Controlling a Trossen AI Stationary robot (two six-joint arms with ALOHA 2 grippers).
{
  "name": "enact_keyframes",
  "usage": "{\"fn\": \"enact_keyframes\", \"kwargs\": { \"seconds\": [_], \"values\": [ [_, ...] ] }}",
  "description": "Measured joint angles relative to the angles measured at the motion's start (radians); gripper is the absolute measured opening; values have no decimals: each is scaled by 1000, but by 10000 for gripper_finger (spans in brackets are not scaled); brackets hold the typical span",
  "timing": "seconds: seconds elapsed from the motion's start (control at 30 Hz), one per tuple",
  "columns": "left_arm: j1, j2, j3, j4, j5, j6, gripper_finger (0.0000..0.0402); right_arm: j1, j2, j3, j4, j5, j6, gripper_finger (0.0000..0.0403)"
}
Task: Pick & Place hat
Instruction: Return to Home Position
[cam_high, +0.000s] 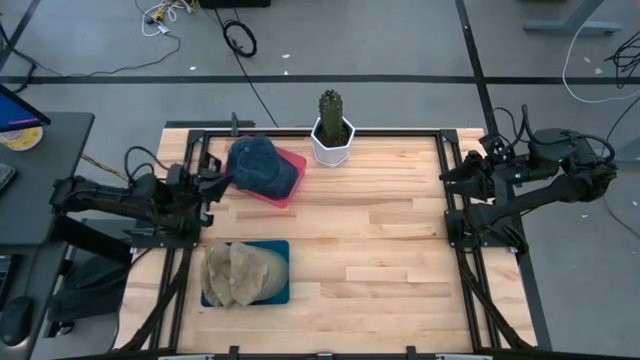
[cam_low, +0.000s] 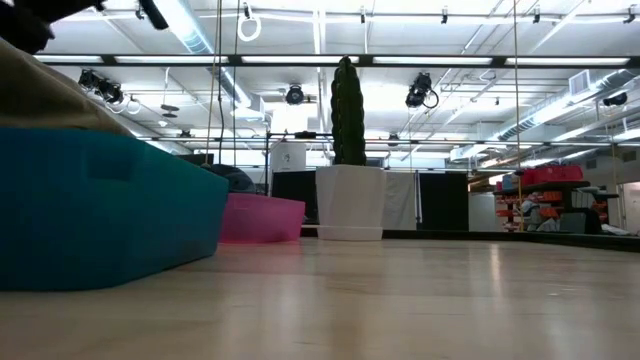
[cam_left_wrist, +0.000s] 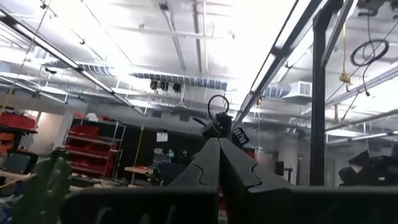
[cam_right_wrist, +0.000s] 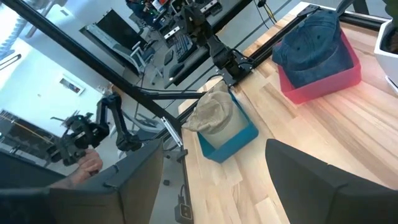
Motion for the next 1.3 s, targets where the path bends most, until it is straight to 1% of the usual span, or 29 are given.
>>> {"fn": "enact_keyframes", "kwargs": {
  "seconds": [0.3, 0.53, 0.73, 0.9, 1.07, 1.3],
  "values": [
    [0, -221, -149, -17, 0, 0, 2, 0, 0, 0, -6, 0, 0, 283],
    [0, -348, -231, -46, 0, 0, 2, 0, 0, 0, -8, 0, 5, 283],
    [0, -439, -233, -202, 0, 0, 2, 0, 0, 0, -8, 0, 21, 283],
    [0, -531, -233, -371, 0, -8, 3, 0, 0, 0, -8, 0, 44, 283],
    [0, -537, -233, -421, 3, -23, 2, 0, 1, 0, -7, 0, 58, 283],
    [0, -537, -233, -552, 12, -49, 2, 0, 3, 0, -7, 0, 75, 283]
  ]
}}
